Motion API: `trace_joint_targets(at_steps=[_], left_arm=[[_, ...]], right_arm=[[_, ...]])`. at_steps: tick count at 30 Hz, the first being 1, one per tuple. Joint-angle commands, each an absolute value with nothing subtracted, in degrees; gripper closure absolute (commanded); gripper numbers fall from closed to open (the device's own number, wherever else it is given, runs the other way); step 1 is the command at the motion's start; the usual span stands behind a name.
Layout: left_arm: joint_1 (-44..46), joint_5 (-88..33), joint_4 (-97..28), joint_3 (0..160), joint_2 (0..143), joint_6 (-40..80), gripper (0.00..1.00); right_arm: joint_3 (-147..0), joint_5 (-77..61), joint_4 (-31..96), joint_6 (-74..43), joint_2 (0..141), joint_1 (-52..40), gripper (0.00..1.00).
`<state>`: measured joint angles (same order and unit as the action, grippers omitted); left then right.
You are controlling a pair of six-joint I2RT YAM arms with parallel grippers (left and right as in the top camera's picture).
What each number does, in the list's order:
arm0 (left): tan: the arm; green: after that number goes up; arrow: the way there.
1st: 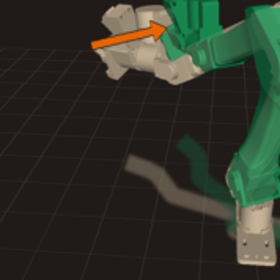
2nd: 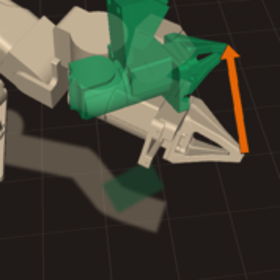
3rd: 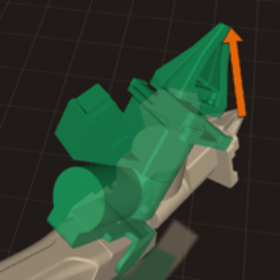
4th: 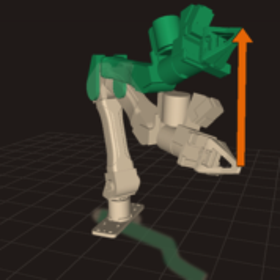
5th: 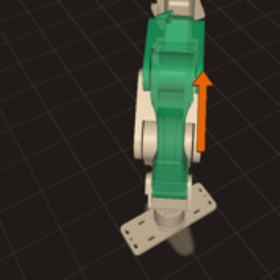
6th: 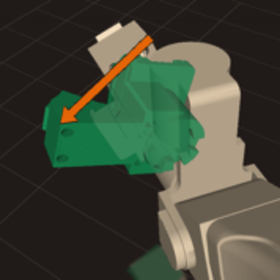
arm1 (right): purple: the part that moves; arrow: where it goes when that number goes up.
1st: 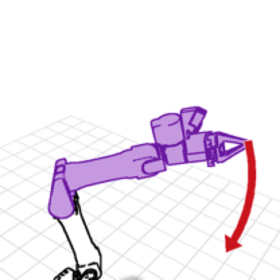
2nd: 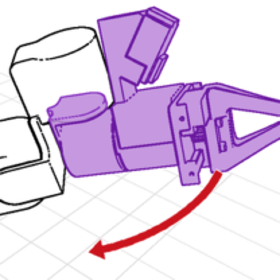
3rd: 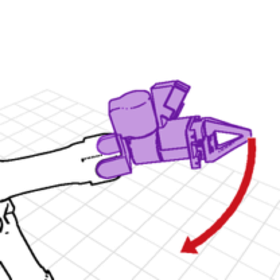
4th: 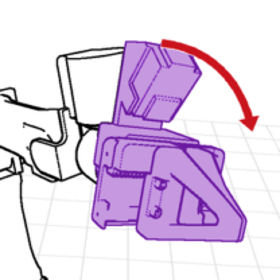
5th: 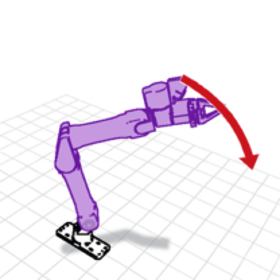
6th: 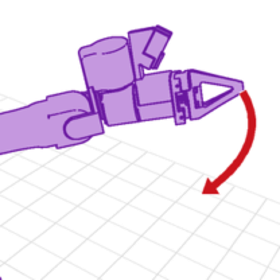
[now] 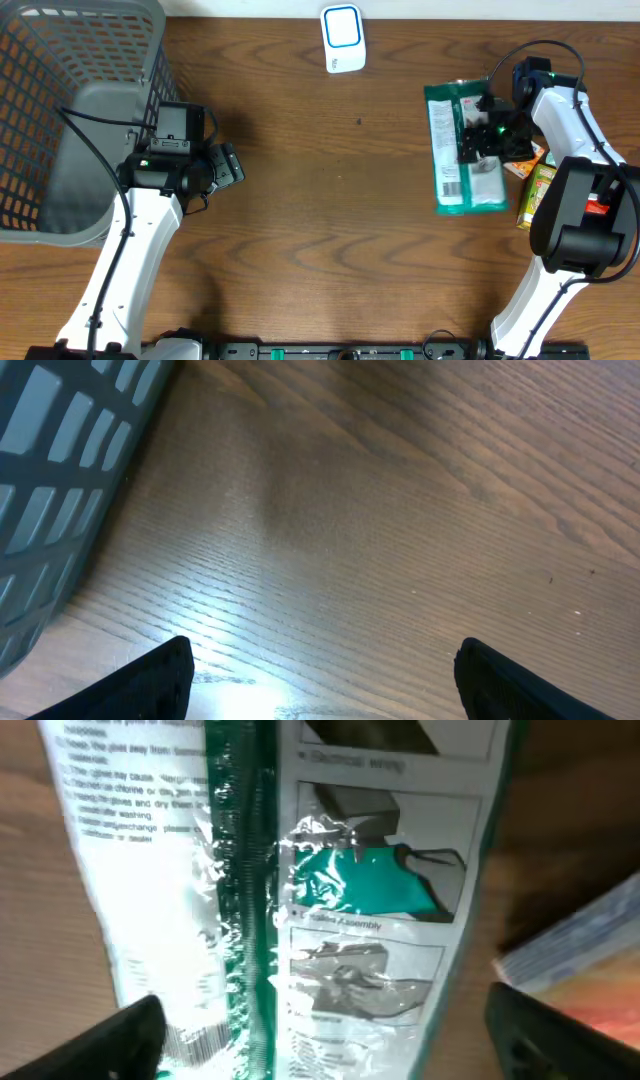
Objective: Scan the item barcode
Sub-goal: 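Move the gloves pack right and lower it beside the snacks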
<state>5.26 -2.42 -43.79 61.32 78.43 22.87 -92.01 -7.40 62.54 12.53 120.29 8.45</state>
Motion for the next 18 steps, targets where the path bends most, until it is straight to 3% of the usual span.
trace_joint_targets(at_steps=[1,18], left_arm=[[5.0,-1.9,-44.1,61.4,77.9,23.0,0.16],[5.0,-1.9,-44.1,61.4,77.9,23.0,0.16]], right_arm=[[-91.7,-5.4,62.3,12.5,120.6,8.7,0.01],[-91.7,-5.4,61.4,12.5,120.6,8.5,0.01]])
